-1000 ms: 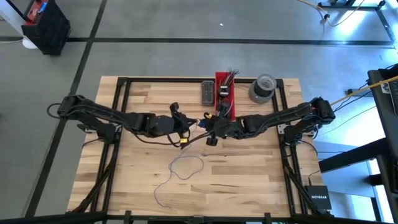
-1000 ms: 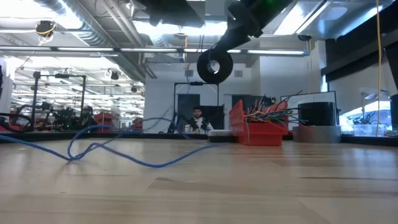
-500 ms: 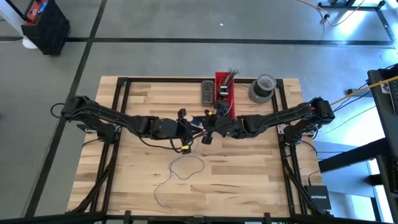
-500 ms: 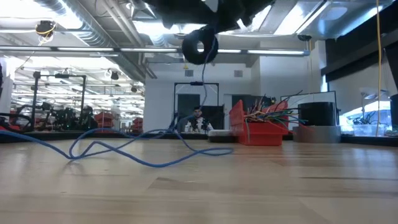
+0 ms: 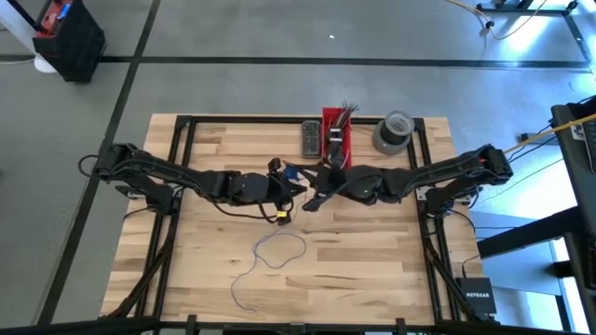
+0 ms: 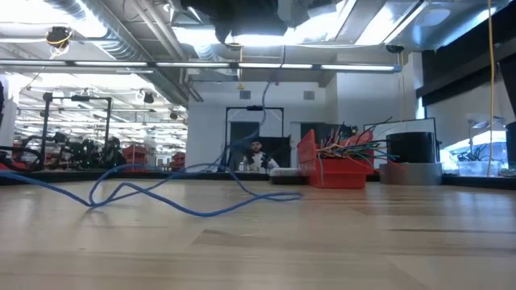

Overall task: Coil cords
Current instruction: Coil the blue wire into the black spool

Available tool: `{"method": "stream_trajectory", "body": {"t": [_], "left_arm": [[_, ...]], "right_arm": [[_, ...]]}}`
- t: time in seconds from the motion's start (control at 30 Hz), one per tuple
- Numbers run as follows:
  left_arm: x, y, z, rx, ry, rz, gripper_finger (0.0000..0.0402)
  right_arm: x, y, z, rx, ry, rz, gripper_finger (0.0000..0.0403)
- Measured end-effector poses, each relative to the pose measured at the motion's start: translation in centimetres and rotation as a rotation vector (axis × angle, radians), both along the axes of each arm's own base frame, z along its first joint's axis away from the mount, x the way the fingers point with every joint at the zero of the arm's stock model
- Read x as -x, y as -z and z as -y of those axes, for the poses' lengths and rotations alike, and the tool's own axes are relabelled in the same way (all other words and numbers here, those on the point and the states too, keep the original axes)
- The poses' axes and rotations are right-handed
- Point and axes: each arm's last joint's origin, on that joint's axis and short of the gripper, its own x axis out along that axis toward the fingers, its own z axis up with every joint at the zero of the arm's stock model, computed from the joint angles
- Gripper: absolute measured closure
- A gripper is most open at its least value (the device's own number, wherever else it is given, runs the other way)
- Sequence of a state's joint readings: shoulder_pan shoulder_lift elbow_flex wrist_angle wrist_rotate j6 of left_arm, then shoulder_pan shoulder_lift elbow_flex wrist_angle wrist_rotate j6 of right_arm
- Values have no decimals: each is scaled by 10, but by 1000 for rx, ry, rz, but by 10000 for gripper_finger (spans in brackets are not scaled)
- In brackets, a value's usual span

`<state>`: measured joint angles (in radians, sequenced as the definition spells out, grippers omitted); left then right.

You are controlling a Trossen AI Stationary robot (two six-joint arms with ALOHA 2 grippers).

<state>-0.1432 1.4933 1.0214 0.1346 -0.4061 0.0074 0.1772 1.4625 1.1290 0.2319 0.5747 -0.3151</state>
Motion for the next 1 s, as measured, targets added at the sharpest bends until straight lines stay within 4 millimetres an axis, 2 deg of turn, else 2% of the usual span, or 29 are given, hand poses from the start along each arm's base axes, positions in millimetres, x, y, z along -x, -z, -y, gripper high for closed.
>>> {"method": "stream_trajectory", "body": {"t": [0.17, 0.33, 0.6, 1.0], "left_arm": [[0, 1, -4, -12, -8, -12, 396], [-1, 0, -2, -24, 2, -8, 396], [-4, -17, 10, -73, 41, 186, 396], [-5, -23, -4, -210, -108, 205, 396]], "right_arm": [[6, -12, 0, 1, -41, 58, 395], [7, -13, 0, 4, -53, 56, 395], [5, -11, -1, -29, -46, 46, 395], [3, -9, -1, -30, -58, 43, 395]]}}
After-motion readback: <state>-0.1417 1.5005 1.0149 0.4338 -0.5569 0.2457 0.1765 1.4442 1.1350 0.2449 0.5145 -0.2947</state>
